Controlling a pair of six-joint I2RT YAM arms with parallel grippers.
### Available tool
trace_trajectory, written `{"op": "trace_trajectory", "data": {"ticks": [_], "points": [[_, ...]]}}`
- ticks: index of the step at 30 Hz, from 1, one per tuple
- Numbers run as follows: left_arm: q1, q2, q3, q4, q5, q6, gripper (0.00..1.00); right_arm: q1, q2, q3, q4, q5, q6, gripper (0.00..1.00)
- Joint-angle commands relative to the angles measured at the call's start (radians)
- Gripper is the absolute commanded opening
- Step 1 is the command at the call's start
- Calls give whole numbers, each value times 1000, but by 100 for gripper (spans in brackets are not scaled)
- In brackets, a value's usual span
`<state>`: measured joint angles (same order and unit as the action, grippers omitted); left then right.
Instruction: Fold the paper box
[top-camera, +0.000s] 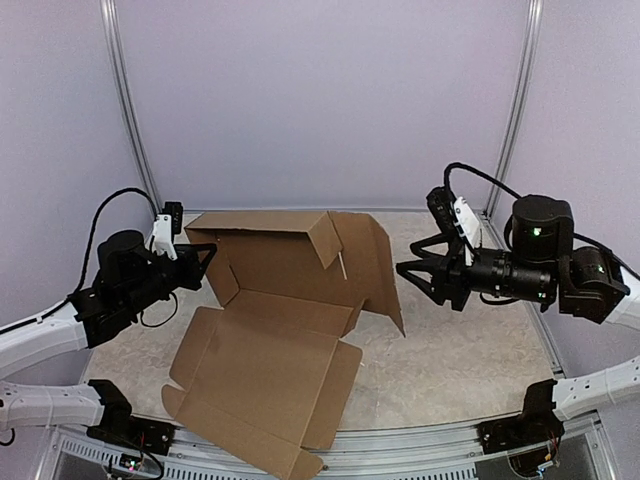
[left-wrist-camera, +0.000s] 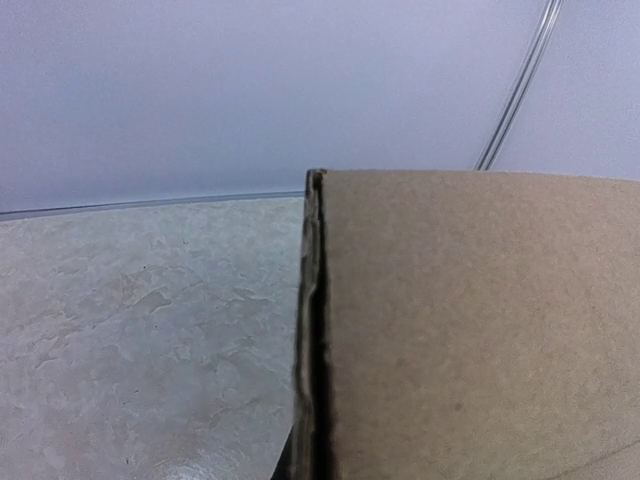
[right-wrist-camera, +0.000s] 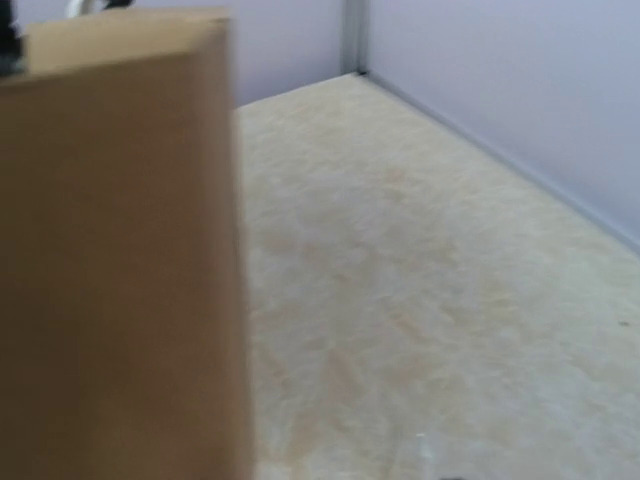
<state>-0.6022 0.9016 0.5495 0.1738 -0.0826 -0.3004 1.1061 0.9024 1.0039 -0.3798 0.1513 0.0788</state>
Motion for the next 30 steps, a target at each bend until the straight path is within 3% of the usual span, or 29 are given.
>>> {"op": "trace_trajectory", "data": {"ticks": [1,13,23,30], "points": [[7,-17,-12,37,-2,13,0,8,38,31,-17,-117,-1,48],[7,-10,-9,35,-41,14,0,8,159,49,10,-218,15,45],[5,-23,-18,24,-72,17,0,8,273,90,54,-196,14,45],[-20,-27,-9,-18,-175,8,0,8,345,100,129,-121,11,46]]}}
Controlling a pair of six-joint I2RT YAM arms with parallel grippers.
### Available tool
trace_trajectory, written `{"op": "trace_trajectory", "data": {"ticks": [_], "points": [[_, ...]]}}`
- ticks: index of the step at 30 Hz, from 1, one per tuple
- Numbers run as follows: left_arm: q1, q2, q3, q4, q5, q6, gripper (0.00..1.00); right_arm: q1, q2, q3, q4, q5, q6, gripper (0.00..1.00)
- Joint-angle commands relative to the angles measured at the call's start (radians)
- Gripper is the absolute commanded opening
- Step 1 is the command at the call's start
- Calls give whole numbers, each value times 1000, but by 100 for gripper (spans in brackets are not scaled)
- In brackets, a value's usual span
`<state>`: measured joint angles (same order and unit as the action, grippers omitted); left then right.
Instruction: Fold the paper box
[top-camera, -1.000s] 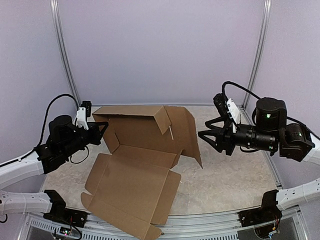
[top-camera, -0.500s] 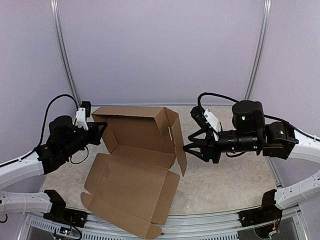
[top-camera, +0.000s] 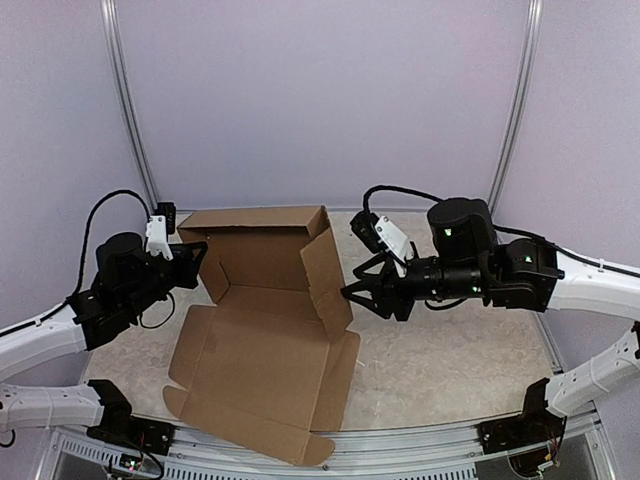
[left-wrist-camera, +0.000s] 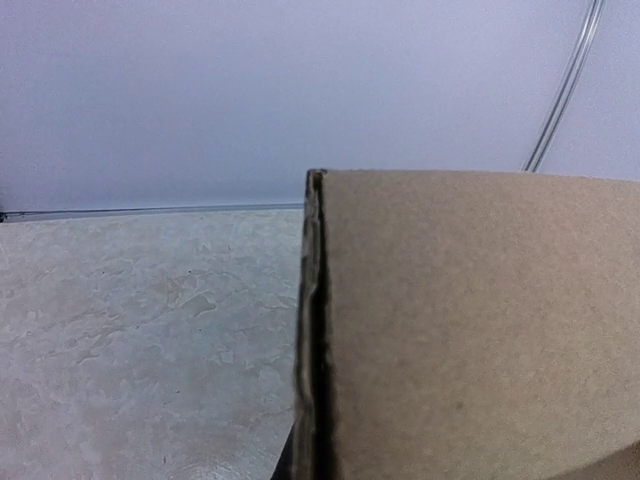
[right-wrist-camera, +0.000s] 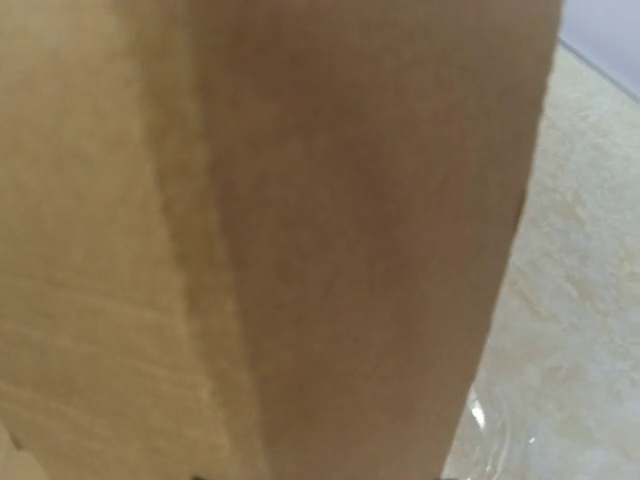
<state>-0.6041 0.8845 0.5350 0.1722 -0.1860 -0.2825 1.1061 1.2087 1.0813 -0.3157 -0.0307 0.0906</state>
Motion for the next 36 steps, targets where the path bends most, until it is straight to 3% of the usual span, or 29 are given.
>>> {"op": "trace_trajectory", "data": {"ticks": [1,21,36], "points": [[-27,-4,14,-32,-88,-6,0,8,50,23,77,71,-1,46],[-281,27,112,-229,-471,-49,0,8,178,-87,461,300,19,54],[-483,130,144,-194,-722,-160,0,41,252,-171,694,449,11,50]]}}
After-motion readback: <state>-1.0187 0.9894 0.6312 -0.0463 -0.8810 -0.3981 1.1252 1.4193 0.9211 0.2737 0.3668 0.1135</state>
